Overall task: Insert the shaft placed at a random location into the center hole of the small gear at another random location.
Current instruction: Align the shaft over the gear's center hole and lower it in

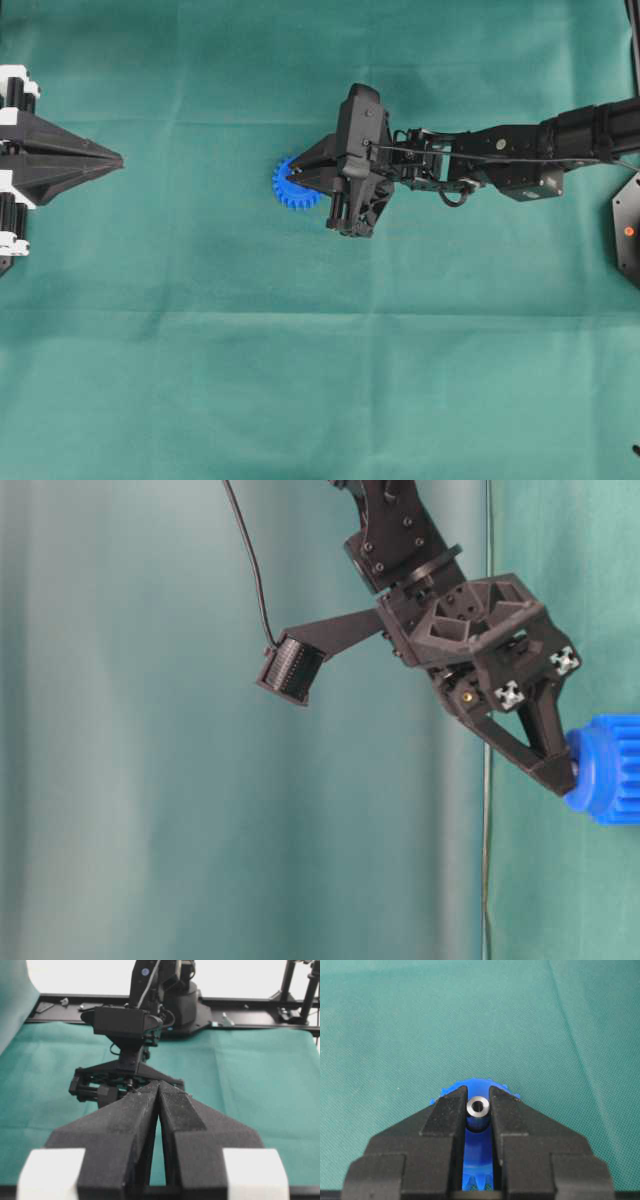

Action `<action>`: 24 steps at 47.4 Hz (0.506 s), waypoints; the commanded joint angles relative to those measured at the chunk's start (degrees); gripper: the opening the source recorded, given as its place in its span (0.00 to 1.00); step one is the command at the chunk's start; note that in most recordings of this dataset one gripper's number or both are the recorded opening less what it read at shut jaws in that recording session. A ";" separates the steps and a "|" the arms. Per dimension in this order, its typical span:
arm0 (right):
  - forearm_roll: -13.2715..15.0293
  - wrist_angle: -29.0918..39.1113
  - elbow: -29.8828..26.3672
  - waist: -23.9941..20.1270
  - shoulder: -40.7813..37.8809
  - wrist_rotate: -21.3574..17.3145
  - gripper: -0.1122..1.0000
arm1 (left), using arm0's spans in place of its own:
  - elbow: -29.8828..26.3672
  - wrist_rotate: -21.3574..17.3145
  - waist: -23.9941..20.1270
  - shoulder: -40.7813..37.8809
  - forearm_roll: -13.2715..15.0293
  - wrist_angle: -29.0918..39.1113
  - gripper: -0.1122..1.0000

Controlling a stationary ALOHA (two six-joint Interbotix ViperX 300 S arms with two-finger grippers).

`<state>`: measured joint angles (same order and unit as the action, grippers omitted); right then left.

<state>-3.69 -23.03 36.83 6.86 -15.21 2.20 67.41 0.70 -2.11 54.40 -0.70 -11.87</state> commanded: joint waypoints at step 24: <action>-0.18 -0.88 -0.79 0.00 0.79 0.09 0.28 | -0.97 0.00 -0.18 -0.44 -0.09 -0.26 0.10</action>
<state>-3.69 -23.03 36.83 6.77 -15.29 2.20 67.41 0.70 -2.11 54.40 -0.62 -11.87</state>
